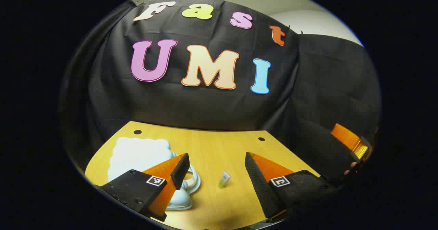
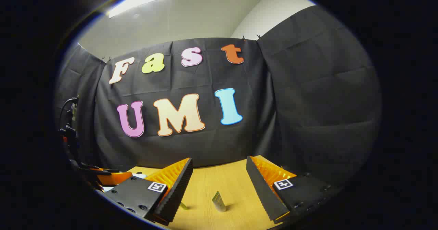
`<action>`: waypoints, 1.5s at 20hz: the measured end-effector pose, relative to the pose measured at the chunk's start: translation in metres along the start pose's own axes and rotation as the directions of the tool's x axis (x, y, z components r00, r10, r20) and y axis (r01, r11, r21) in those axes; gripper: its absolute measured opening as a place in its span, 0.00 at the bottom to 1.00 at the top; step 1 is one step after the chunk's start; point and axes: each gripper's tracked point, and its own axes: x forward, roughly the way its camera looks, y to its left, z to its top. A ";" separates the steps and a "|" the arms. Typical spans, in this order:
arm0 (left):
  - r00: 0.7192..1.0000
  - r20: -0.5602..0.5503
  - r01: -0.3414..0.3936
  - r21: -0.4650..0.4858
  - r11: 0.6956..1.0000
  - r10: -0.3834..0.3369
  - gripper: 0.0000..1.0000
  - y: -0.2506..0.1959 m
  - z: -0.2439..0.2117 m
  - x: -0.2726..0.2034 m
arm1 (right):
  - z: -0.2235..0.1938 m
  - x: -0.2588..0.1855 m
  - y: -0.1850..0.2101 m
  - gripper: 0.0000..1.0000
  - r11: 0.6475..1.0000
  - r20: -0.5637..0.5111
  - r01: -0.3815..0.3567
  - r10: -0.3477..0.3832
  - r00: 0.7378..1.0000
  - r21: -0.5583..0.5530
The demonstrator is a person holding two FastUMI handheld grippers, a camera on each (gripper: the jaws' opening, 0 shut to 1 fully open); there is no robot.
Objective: First open the suitcase, pack the skin care products into it, and then close the suitcase.
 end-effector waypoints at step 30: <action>0.695 -0.716 -0.175 -0.071 0.982 0.072 0.93 0.080 -0.115 0.164 | -0.054 -0.018 -0.085 0.98 0.991 -0.148 0.128 -0.131 0.980 -0.032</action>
